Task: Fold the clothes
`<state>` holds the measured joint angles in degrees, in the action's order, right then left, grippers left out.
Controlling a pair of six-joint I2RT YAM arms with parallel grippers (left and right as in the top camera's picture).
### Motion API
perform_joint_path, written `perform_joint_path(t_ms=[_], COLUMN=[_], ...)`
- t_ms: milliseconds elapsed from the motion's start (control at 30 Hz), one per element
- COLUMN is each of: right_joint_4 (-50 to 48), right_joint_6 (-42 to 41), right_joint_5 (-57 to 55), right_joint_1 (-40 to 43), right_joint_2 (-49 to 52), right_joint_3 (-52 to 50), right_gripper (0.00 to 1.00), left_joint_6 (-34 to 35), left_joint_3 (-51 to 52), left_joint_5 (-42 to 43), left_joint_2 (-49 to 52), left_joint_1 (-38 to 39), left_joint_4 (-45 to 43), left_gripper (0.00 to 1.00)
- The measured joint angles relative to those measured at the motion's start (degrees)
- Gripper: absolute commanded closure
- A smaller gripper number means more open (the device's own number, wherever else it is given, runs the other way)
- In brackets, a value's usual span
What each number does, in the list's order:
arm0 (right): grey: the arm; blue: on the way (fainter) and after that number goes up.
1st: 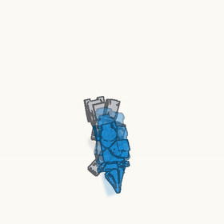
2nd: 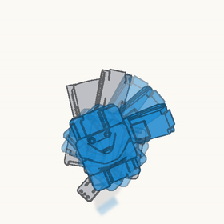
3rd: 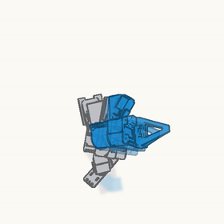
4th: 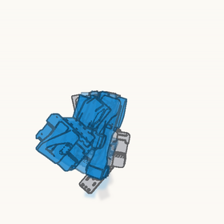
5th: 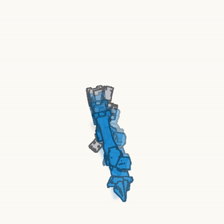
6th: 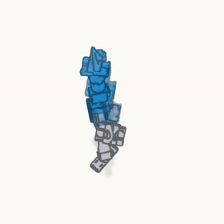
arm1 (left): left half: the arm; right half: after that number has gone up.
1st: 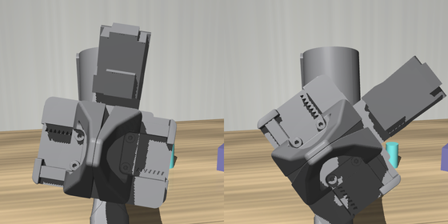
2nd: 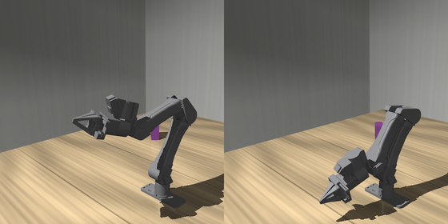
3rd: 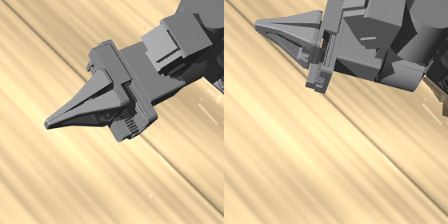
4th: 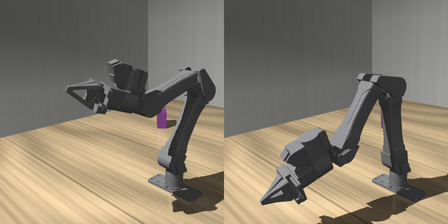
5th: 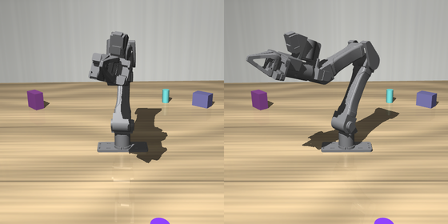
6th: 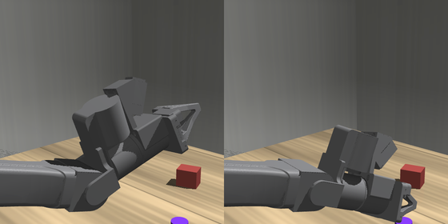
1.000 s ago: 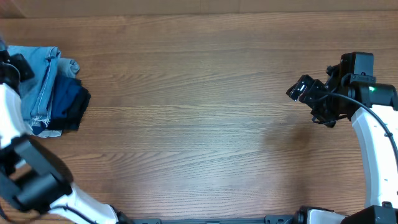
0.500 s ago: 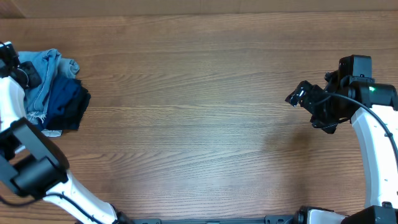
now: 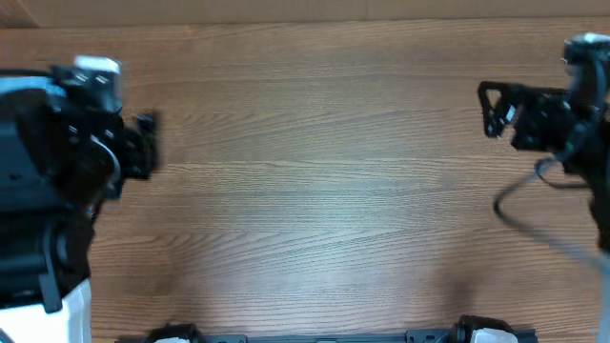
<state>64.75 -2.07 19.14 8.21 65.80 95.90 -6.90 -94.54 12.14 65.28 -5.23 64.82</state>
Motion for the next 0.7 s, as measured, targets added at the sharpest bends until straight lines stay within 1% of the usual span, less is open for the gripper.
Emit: perform_joint_path(t_ms=[100,200,333,533,600,700], right_joint_4=[2.5,4.2,7.1,7.5,9.4,9.8], right_joint_6=[0.5,0.6,0.6,0.6,0.6,0.6], right_joint_5=[0.4,0.4,0.4,0.4,0.3,-0.9], right_joint_1=[0.0,0.0,0.0,0.0,0.0,0.0], right_joint_2=[-4.4,-4.2,-3.5,-2.8,-2.1,-1.2], right_joint_3=[0.2,0.2,0.2,0.2,0.2,0.2], right_gripper=[0.00,0.00,0.00,0.00,0.00,0.00], left_joint_6=[0.0,0.0,0.0,0.0,0.0,0.0], left_joint_3=[0.1,0.2,0.2,0.2,0.2,0.2], left_joint_5=[0.3,0.3,0.3,0.3,0.3,0.3], left_joint_2=[-0.1,0.7,3.0,6.6,7.8,10.0], left_joint_1=[2.3,2.3,2.3,2.3,2.3,2.3], left_joint_4=[4.5,7.2,7.2,7.2,7.2,7.2], left_gripper=[0.00,0.00,0.00,0.00,0.00,0.00])
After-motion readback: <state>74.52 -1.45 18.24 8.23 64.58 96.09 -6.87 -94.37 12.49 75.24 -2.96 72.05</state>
